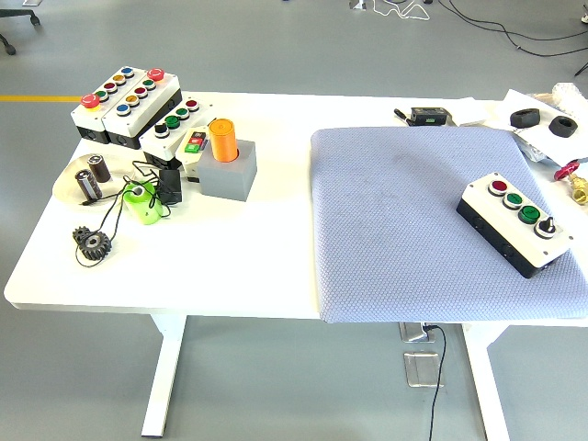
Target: Pick up the button,place it on the desk,press the button,press the button
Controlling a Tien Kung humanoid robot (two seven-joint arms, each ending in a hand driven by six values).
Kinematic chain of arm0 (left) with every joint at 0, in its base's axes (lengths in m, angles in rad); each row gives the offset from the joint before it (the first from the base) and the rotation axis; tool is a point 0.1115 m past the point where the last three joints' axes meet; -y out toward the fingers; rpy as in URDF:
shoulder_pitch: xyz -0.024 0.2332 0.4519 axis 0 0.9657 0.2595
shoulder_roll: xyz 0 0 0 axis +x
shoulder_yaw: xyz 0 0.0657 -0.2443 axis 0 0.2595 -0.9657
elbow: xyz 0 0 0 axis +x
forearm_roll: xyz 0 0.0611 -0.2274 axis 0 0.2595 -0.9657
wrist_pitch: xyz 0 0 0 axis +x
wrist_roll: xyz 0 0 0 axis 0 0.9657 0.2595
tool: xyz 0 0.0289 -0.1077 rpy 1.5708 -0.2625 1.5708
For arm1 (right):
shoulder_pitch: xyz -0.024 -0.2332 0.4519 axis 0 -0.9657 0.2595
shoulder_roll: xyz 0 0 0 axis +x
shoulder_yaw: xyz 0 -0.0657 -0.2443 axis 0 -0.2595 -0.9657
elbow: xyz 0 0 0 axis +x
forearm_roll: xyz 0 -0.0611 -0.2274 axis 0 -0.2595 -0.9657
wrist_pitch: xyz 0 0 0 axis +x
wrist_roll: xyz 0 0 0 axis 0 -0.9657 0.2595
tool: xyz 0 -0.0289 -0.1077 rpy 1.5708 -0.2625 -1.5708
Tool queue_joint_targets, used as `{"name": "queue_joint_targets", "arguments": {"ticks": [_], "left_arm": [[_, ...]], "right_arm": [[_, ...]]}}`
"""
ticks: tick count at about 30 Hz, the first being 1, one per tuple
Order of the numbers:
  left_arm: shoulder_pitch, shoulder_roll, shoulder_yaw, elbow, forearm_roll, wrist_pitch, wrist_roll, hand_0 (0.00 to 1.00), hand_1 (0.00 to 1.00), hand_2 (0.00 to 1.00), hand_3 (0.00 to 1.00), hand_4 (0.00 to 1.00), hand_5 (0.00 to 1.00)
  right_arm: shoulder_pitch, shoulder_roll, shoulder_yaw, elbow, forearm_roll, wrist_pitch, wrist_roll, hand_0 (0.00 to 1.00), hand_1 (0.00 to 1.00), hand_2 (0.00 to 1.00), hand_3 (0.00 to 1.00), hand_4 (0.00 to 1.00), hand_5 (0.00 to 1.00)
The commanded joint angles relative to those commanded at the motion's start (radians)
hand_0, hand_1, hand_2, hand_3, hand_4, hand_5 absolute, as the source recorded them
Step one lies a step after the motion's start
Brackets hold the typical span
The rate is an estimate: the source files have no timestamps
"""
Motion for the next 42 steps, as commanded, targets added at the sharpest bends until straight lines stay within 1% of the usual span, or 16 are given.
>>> {"name": "queue_joint_targets", "arguments": {"ticks": [2, 3, 6, 10, 13, 14, 19, 20, 22, 25, 26, 31, 33, 37, 39, 42], "left_arm": [[-0.001, 0.000, 0.001, 0.000, -0.001, 0.000, 0.000, 0.753, 0.831, 0.844, 0.721, 0.488, 0.998], [-0.003, 0.000, 0.003, 0.000, -0.006, 0.000, -0.001, 0.752, 0.831, 0.843, 0.721, 0.488, 0.998], [-0.005, 0.000, 0.007, 0.000, -0.013, -0.001, -0.002, 0.752, 0.831, 0.843, 0.721, 0.488, 0.998], [-0.006, 0.000, 0.009, 0.001, -0.015, -0.001, -0.002, 0.752, 0.831, 0.843, 0.721, 0.489, 0.998], [-0.006, 0.000, 0.010, 0.001, -0.015, -0.002, -0.002, 0.752, 0.831, 0.843, 0.721, 0.489, 0.998], [-0.006, 0.001, 0.010, 0.001, -0.016, -0.002, -0.002, 0.752, 0.832, 0.842, 0.720, 0.490, 0.998], [-0.007, 0.001, 0.017, 0.000, -0.023, -0.002, -0.004, 0.752, 0.832, 0.842, 0.720, 0.490, 0.998], [-0.008, 0.002, 0.019, 0.000, -0.024, -0.001, -0.004, 0.752, 0.831, 0.842, 0.719, 0.489, 0.998], [-0.009, 0.002, 0.021, 0.000, -0.023, 0.000, -0.003, 0.752, 0.831, 0.842, 0.719, 0.489, 0.998], [-0.010, 0.003, 0.024, 0.000, -0.026, 0.001, -0.004, 0.752, 0.831, 0.842, 0.719, 0.489, 0.998], [-0.010, 0.003, 0.025, 0.000, -0.027, 0.001, -0.004, 0.752, 0.829, 0.839, 0.717, 0.490, 0.998], [-0.011, 0.004, 0.032, 0.000, -0.038, 0.000, -0.007, 0.752, 0.829, 0.839, 0.717, 0.490, 0.998], [-0.010, 0.004, 0.033, 0.000, -0.039, 0.001, -0.008, 0.751, 0.828, 0.838, 0.716, 0.490, 0.998], [-0.010, 0.005, 0.037, 0.000, -0.046, 0.001, -0.010, 0.751, 0.828, 0.838, 0.716, 0.490, 0.998], [-0.010, 0.004, 0.037, -0.001, -0.047, 0.002, -0.010, 0.751, 0.827, 0.838, 0.716, 0.489, 0.998], [-0.010, 0.005, 0.037, -0.001, -0.048, 0.003, -0.011, 0.751, 0.827, 0.838, 0.716, 0.489, 0.998]], "right_arm": [[0.000, 0.000, 0.002, -0.002, 0.006, 0.017, 0.001, 0.841, 0.735, 0.813, 0.764, 0.587, 0.803], [-0.001, 0.001, 0.006, -0.003, 0.021, 0.044, 0.004, 0.931, 0.885, 0.970, 0.929, 0.623, 0.771], [0.000, 0.001, 0.012, -0.004, 0.022, 0.051, -0.005, 0.931, 0.885, 0.970, 0.929, 0.623, 0.771], [0.001, -0.001, 0.014, -0.003, 0.011, 0.038, -0.012, 0.940, 0.898, 0.987, 0.971, 0.654, 0.737], [0.005, -0.009, 0.015, -0.005, -0.073, -0.020, 0.011, 0.940, 0.898, 0.987, 0.971, 0.654, 0.737], [0.007, -0.012, 0.016, -0.004, -0.112, -0.043, 0.014, 0.998, 0.938, 0.986, 0.975, 0.833, 0.441], [0.013, -0.023, -0.007, 0.008, -0.319, -0.109, -0.011, 0.998, 0.938, 0.986, 0.975, 0.833, 0.441], [0.015, -0.024, -0.018, 0.014, -0.358, -0.128, -0.025, 0.998, 0.941, 0.998, 0.998, 0.886, 0.215], [0.023, -0.024, -0.058, 0.025, -0.449, -0.179, -0.062, 0.998, 0.941, 0.998, 0.998, 0.886, 0.215], [0.033, -0.023, -0.102, 0.030, -0.573, -0.183, -0.100, 0.998, 0.941, 0.998, 0.998, 0.886, 0.215], [0.037, -0.023, -0.121, 0.032, -0.618, -0.180, -0.116, 0.998, 0.946, 0.998, 0.998, 0.898, 0.036], [0.062, -0.023, -0.228, 0.038, -0.826, -0.161, -0.168, 0.998, 0.946, 0.998, 0.998, 0.898, 0.036], [0.076, -0.018, -0.268, 0.038, -0.911, -0.150, -0.188, 0.998, 0.956, 0.998, 0.998, 0.904, 0.090], [0.092, 0.013, -0.300, 0.050, -1.080, -0.138, -0.237, 0.998, 0.956, 0.998, 0.998, 0.904, 0.090], [0.095, 0.033, -0.307, 0.061, -1.164, -0.136, -0.256, 0.998, 0.981, 0.998, 0.998, 0.913, 0.137], [0.100, 0.062, -0.318, 0.080, -1.218, -0.133, -0.285, 0.998, 0.981, 0.998, 0.998, 0.913, 0.137]]}}
